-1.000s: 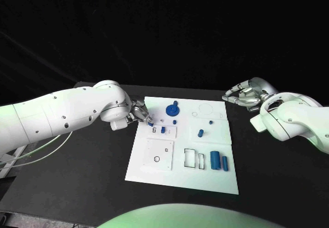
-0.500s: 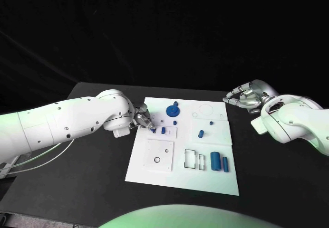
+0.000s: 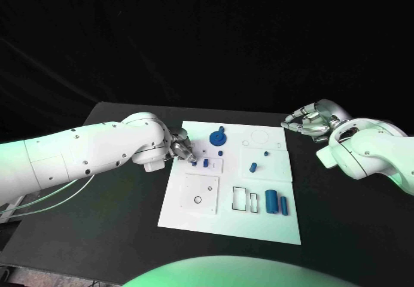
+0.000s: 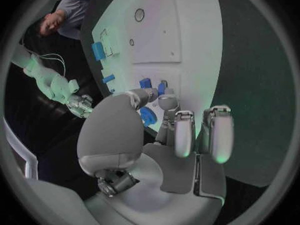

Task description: Assemble the parts on the task board

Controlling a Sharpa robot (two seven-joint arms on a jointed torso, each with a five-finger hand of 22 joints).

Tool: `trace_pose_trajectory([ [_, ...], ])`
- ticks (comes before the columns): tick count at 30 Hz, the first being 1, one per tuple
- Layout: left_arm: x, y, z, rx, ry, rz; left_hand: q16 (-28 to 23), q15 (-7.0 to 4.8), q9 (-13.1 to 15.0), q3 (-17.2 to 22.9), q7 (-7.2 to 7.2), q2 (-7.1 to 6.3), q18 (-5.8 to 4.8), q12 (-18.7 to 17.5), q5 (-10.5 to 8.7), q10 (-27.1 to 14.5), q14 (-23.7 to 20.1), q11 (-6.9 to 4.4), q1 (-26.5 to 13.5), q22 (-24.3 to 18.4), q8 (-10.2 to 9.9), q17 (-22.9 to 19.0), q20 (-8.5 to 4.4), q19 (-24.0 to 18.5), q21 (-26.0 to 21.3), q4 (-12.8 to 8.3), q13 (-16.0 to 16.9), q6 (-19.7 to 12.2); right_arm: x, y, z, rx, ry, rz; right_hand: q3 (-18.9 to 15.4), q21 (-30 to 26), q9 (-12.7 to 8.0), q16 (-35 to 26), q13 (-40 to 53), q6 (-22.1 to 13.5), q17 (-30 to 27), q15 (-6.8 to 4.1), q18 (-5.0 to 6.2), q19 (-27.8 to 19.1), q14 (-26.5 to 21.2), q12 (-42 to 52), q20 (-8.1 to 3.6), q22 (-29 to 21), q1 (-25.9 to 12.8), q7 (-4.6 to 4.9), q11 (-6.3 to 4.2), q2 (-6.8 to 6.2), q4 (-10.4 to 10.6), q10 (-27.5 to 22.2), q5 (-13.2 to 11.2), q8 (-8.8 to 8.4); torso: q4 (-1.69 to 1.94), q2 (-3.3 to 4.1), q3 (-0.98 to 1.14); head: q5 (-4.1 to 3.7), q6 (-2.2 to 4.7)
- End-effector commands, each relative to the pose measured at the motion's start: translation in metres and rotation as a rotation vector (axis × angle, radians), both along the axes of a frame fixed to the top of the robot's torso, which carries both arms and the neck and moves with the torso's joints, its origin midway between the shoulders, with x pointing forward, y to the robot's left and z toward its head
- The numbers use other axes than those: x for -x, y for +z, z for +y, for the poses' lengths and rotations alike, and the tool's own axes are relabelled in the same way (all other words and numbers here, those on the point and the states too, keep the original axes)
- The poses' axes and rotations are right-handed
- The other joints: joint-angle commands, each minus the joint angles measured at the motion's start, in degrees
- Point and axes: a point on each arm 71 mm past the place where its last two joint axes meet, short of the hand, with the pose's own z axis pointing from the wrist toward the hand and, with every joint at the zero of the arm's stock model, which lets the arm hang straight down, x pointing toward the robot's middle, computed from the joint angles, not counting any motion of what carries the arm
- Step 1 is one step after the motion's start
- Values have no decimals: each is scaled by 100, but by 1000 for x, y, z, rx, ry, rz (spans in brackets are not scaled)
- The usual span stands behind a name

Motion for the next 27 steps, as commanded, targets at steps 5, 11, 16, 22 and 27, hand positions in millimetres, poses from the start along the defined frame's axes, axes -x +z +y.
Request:
trace_pose_trajectory([
  [5,2,-1,-1,-34,-30,10,21,-29,538,639,-59,41,-3,39,62,43,585,0,-4,1375,62,1510,-19,415,-3,-604,15,51,0,0,1,4,16,3,34,-21,9,-34,62,-44,1284,-42,98,13,523,-21,-28,990,-53,-14,-7,-10,-4,-20,11,39,1,-6,-1,2,-22],
  [11,2,-2,-1,-39,-35,12,21,-33,536,671,-60,29,-4,73,109,68,585,-2,-29,1377,85,1510,-23,418,1,-636,43,61,0,0,1,4,16,3,34,-21,9,-34,62,-44,1284,-42,98,13,523,-21,-28,990,-53,-14,-7,-10,-4,-20,11,39,0,-5,-1,2,-20],
  [16,2,-2,-2,-40,-45,17,21,-33,535,676,-60,28,-3,80,119,74,585,-2,-34,1377,89,1510,-24,417,-1,-641,49,62,0,-1,1,4,16,3,34,-21,9,-34,62,-44,1284,-42,98,13,523,-21,-28,990,-53,-14,-7,-10,-4,-20,11,39,2,-4,0,-3,-27],
  [22,3,-2,-3,-36,-56,22,21,-33,534,680,-61,23,-1,76,126,74,585,-3,-41,1373,94,1510,-25,412,-9,-649,42,65,0,-1,1,4,16,4,34,-21,9,-34,62,-44,1284,-42,98,13,523,-21,-28,990,-53,-14,-7,-10,-4,-20,11,39,2,-3,-1,-14,-31],
  [27,3,-2,-4,-35,-58,23,21,-33,534,680,-61,23,-1,76,126,74,585,-3,-41,1373,94,1510,-25,412,-9,-649,42,65,0,-1,1,4,16,4,34,-21,9,-34,62,-44,1284,-42,98,13,523,-21,-28,990,-53,-14,-7,-10,-4,-20,11,39,1,-2,0,-3,-40],
])
